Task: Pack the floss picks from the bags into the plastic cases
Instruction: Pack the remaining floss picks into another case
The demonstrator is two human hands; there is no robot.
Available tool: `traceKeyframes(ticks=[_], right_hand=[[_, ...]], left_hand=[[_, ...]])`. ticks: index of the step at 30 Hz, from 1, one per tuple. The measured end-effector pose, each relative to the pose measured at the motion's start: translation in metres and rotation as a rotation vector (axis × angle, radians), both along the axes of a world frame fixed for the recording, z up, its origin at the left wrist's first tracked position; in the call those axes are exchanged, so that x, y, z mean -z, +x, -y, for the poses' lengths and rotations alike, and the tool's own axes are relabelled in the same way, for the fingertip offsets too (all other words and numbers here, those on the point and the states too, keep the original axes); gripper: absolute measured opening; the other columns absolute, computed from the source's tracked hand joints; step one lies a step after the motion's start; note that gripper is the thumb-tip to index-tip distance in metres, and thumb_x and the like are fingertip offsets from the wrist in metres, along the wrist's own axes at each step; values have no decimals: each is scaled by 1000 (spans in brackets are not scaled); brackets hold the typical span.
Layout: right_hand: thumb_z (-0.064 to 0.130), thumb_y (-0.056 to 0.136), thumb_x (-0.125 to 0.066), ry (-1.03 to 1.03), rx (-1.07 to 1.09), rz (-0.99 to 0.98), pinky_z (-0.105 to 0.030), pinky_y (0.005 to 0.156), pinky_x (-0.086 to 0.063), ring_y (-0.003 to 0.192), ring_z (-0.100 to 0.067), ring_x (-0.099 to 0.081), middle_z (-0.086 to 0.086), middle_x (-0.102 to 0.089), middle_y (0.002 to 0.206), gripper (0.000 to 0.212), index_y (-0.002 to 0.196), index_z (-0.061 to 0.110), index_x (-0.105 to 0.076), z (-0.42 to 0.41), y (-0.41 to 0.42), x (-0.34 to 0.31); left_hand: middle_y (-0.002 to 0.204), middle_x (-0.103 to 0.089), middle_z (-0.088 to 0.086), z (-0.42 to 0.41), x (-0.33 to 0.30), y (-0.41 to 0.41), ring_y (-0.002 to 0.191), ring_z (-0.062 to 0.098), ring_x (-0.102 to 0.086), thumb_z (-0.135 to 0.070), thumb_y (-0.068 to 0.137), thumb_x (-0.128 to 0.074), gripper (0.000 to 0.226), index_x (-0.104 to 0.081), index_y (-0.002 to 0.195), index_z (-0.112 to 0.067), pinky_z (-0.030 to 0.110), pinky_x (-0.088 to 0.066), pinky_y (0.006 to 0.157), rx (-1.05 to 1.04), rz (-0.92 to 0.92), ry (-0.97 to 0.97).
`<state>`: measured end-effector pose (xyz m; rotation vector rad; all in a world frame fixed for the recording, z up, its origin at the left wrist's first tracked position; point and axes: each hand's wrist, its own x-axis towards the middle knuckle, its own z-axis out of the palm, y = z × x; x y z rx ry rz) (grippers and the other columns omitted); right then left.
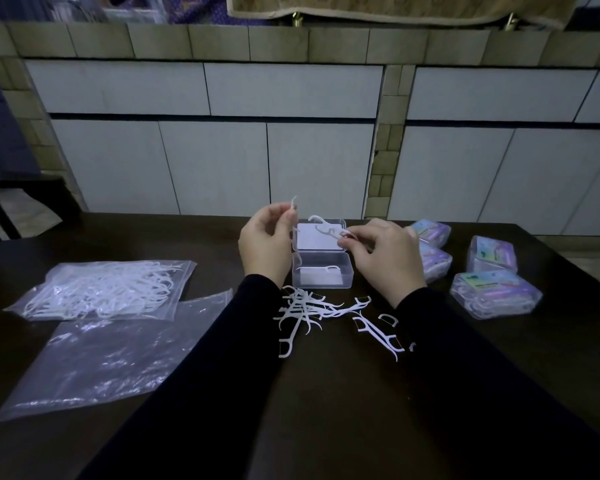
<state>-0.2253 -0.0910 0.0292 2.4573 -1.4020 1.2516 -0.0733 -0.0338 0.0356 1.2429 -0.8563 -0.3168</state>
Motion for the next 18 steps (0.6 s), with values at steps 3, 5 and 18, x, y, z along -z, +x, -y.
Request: traceKeyframes(ticks=[3, 5, 18], right_hand=[[43, 93, -58, 21, -19, -113, -31, 79, -20, 91, -13, -51, 7, -66, 98, 26, 108, 28, -72, 0, 10, -1], [45, 94, -55, 48, -14, -250, -35, 84, -23, 98, -15, -52, 8, -66, 103, 28, 112, 30, -70, 1, 16, -2], [52, 86, -61, 154, -113, -344, -33, 82, -22, 107, -14, -45, 11, -66, 113, 33, 117, 39, -66, 3, 21, 2]], left_hand=[[83, -69, -11, 0, -1, 4, 73, -2, -62, -16, 91, -64, 11, -67, 88, -26, 14, -50, 70, 12, -88, -45], [82, -69, -11, 0, -2, 4, 73, -3, -62, -15, 90, -64, 14, -67, 86, -27, 11, -47, 67, 24, -105, -70], [80, -69, -7, -3, -3, 0, 66, -4, -60, -12, 90, -64, 9, -68, 88, -20, 12, -49, 66, 101, -106, -60]])
